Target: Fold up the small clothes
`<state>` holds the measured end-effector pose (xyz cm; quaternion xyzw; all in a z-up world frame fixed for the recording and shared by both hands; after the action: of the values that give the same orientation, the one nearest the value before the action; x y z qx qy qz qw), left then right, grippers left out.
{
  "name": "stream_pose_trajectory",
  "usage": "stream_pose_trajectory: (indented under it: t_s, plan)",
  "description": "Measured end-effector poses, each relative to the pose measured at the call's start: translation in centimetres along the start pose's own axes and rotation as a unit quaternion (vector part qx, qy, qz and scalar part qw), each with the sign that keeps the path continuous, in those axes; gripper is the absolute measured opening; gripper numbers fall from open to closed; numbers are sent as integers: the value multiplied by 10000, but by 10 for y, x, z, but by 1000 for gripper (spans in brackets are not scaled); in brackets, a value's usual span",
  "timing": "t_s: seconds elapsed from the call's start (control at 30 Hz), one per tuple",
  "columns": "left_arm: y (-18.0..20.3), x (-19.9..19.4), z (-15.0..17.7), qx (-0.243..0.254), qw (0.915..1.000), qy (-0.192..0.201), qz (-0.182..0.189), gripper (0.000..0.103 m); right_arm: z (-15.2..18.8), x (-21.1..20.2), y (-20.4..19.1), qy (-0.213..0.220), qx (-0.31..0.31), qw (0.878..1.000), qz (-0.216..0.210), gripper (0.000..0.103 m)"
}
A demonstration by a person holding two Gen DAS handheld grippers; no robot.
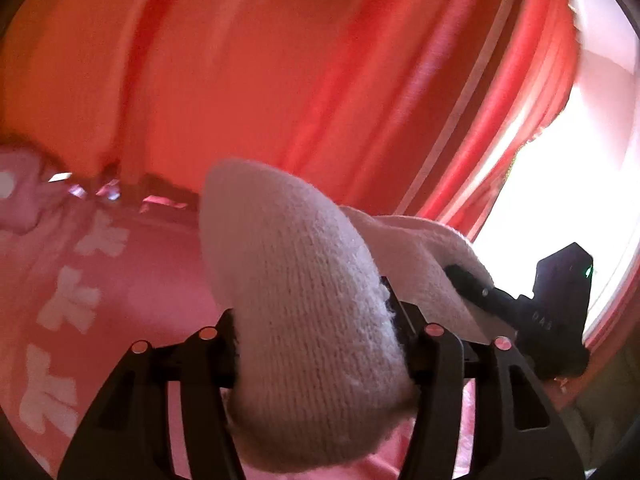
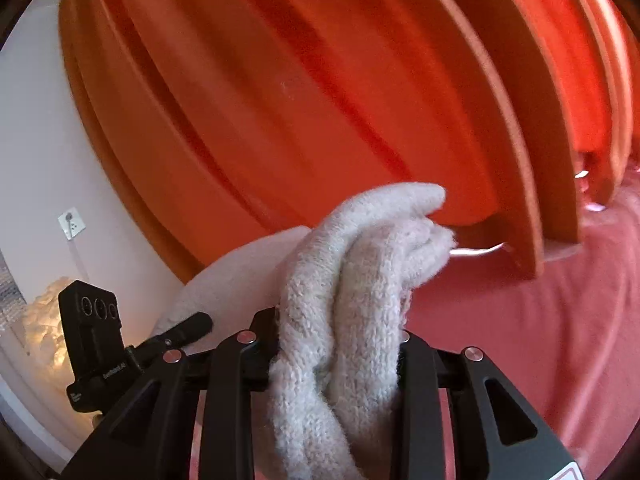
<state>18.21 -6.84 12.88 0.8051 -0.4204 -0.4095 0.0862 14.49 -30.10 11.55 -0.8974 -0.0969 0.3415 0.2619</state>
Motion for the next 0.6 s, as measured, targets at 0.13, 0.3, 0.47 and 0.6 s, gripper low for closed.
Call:
stream_pose_trajectory:
  t_s: [0.13,0.3,0.47,0.6]
  plan:
    - [-93,59,43,-719,9885,-859,-1019,65,62,110,64,-1331,679,9869,603,39]
    - [-160,67,99,-2202,9685,-911,-723,69,70,125,73,-1426,850,9825,838,55]
    - [-160,62,75,-2036,9756,-671,-471,94,67,134,100,-1477,1278,9774,813,86]
    - [-164,94,80,-2344,9619,-1379,284,96,76,170,111,-2060,1956,9584,-260,86]
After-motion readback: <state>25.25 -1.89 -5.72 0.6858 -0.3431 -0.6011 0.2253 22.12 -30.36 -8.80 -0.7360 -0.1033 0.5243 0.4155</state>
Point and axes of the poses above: each gripper's, at about its wrist camera, not at the fingertips, and x roughly the way its jaws point, y to its right, z to its underside, the point moved 6 cm from there along x, roughly the way its jaws point, and after that the axes turned 15 degrees about -y, right-handed, at the moved point
